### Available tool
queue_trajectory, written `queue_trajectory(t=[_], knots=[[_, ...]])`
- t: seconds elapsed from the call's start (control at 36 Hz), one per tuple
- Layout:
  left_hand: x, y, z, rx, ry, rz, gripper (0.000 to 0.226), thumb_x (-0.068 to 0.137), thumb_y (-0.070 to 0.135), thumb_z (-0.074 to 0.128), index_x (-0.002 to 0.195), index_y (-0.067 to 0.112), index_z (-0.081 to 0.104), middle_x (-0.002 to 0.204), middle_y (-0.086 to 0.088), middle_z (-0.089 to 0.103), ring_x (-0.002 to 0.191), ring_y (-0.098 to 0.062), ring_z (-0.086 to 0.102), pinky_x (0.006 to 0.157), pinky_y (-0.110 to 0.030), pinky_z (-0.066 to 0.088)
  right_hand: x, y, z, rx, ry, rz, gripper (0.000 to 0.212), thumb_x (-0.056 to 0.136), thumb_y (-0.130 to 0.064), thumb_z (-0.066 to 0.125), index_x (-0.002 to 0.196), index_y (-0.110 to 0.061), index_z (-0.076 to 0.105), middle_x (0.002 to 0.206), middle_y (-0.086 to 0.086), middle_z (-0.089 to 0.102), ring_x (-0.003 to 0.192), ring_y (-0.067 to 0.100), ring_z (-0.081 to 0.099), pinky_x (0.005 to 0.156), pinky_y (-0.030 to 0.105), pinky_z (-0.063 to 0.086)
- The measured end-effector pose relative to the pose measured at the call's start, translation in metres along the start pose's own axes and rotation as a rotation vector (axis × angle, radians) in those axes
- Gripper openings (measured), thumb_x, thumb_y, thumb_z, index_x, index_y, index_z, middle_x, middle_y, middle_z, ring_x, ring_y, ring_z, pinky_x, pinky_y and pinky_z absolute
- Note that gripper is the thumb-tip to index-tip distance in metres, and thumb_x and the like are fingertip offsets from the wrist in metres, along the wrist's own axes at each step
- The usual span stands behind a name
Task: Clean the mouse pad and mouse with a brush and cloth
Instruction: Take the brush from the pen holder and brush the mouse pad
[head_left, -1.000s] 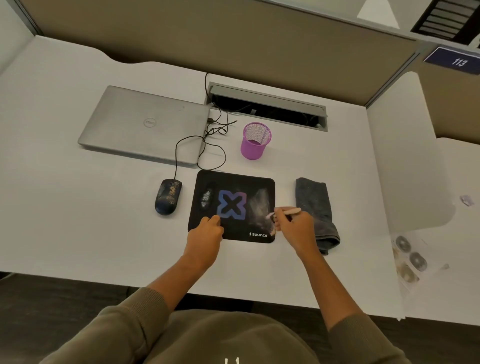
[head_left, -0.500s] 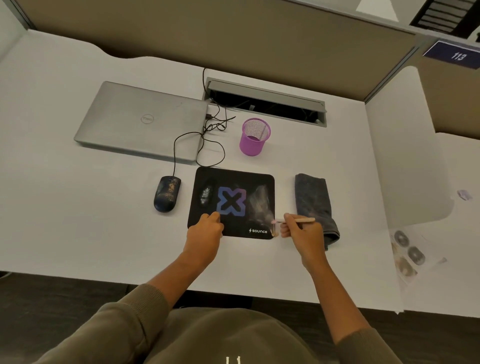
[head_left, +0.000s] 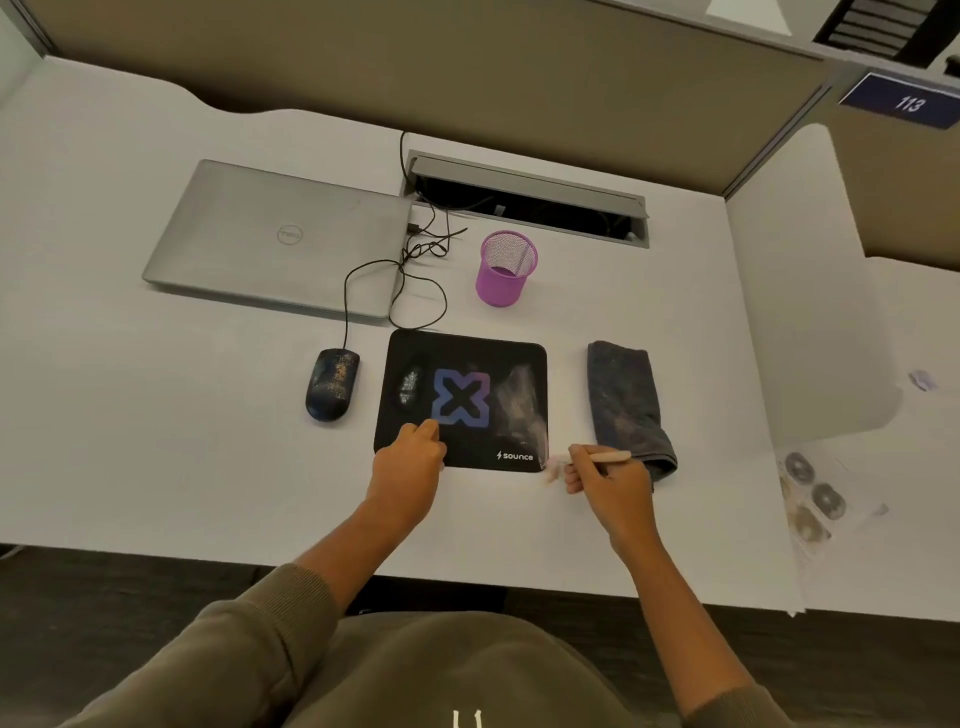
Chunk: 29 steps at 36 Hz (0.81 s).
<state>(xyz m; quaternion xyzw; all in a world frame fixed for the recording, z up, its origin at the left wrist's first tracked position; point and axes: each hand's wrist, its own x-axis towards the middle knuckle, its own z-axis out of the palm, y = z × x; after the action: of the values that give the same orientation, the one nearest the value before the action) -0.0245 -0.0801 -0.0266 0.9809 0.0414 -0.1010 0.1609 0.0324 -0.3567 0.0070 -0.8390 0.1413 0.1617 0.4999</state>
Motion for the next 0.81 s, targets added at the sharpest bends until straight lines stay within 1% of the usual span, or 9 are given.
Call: queue_trajectory(t=[0.08, 0.19, 0.39, 0.44, 0.56, 0.61, 0.67, 0.75, 0.81], knots=[[0.001, -0.001, -0.001, -0.001, -0.012, 0.005, 0.039, 0.100, 0.036, 0.063, 0.135, 0.019, 0.064, 0.137, 0.001, 0.056, 0.119, -0.019, 0.058, 0.094, -0.026, 0.053, 0.002, -0.012, 0.012, -0.013, 0.025, -0.055, 0.018, 0.097, -0.038, 0.070, 0.090, -0.023, 0.078, 0.075, -0.009, 0.077, 0.072, 0.012, 0.076, 0.065, 0.018, 0.060], [0.002, -0.001, -0.001, -0.006, -0.027, 0.006, 0.038, 0.100, 0.035, 0.063, 0.135, 0.019, 0.064, 0.137, 0.000, 0.056, 0.118, -0.020, 0.058, 0.094, -0.026, 0.053, 0.003, -0.014, 0.020, -0.072, -0.034, -0.068, 0.016, 0.100, -0.032, 0.067, 0.092, -0.021, 0.077, 0.076, -0.009, 0.076, 0.072, 0.010, 0.075, 0.063, 0.014, 0.057], [-0.001, 0.000, 0.001, -0.002, 0.001, -0.006, 0.036, 0.099, 0.034, 0.066, 0.131, 0.017, 0.066, 0.133, -0.001, 0.058, 0.113, -0.019, 0.061, 0.091, -0.026, 0.054, -0.002, 0.004, -0.011, -0.197, 0.077, -0.068, 0.022, 0.099, -0.030, 0.071, 0.077, -0.026, 0.074, 0.067, -0.009, 0.075, 0.065, 0.011, 0.073, 0.060, 0.026, 0.059], [-0.001, 0.000, 0.001, -0.003, -0.001, -0.011, 0.036, 0.099, 0.033, 0.067, 0.130, 0.016, 0.067, 0.132, -0.002, 0.059, 0.112, -0.020, 0.061, 0.091, -0.027, 0.055, -0.004, -0.005, -0.005, -0.150, 0.067, -0.083, 0.019, 0.099, -0.032, 0.070, 0.084, -0.025, 0.078, 0.073, -0.008, 0.077, 0.068, 0.010, 0.074, 0.059, 0.020, 0.058], [0.000, 0.000, 0.000, 0.007, 0.002, 0.005, 0.035, 0.099, 0.033, 0.067, 0.129, 0.016, 0.067, 0.131, -0.001, 0.059, 0.112, -0.020, 0.060, 0.090, -0.027, 0.056, -0.004, -0.035, 0.030, -0.054, -0.044, -0.203, 0.031, 0.101, -0.028, 0.068, 0.082, -0.050, 0.079, 0.076, -0.008, 0.077, 0.072, 0.011, 0.074, 0.062, 0.018, 0.060], [0.000, 0.000, -0.001, 0.016, -0.003, 0.018, 0.035, 0.100, 0.034, 0.065, 0.131, 0.017, 0.067, 0.133, 0.000, 0.058, 0.114, -0.019, 0.059, 0.092, -0.027, 0.055, -0.001, -0.042, 0.048, -0.059, -0.079, -0.218, 0.023, 0.102, -0.024, 0.067, 0.098, -0.043, 0.079, 0.081, -0.008, 0.077, 0.077, 0.011, 0.075, 0.066, 0.020, 0.061], [0.001, 0.000, -0.001, 0.014, -0.012, 0.020, 0.036, 0.100, 0.034, 0.064, 0.133, 0.018, 0.065, 0.134, 0.000, 0.057, 0.116, -0.019, 0.058, 0.092, -0.026, 0.054, 0.005, -0.042, 0.057, -0.092, -0.095, -0.200, 0.017, 0.102, -0.023, 0.066, 0.115, -0.023, 0.078, 0.090, -0.004, 0.078, 0.081, 0.012, 0.076, 0.069, 0.020, 0.062], [0.000, -0.001, -0.001, 0.004, -0.010, 0.009, 0.036, 0.100, 0.034, 0.064, 0.133, 0.018, 0.065, 0.133, 0.000, 0.057, 0.114, -0.018, 0.059, 0.092, -0.026, 0.055, 0.009, -0.034, 0.050, -0.172, -0.072, -0.147, 0.018, 0.102, -0.022, 0.067, 0.111, -0.012, 0.078, 0.089, 0.005, 0.077, 0.080, 0.018, 0.075, 0.070, 0.029, 0.064], [-0.002, -0.001, 0.000, 0.000, -0.005, 0.003, 0.037, 0.100, 0.033, 0.065, 0.134, 0.018, 0.064, 0.134, 0.000, 0.057, 0.114, -0.018, 0.060, 0.093, -0.026, 0.055, 0.009, -0.025, 0.033, -0.230, -0.030, -0.127, 0.014, 0.100, -0.019, 0.068, 0.095, -0.012, 0.079, 0.078, 0.005, 0.075, 0.071, 0.015, 0.072, 0.061, 0.023, 0.059]])
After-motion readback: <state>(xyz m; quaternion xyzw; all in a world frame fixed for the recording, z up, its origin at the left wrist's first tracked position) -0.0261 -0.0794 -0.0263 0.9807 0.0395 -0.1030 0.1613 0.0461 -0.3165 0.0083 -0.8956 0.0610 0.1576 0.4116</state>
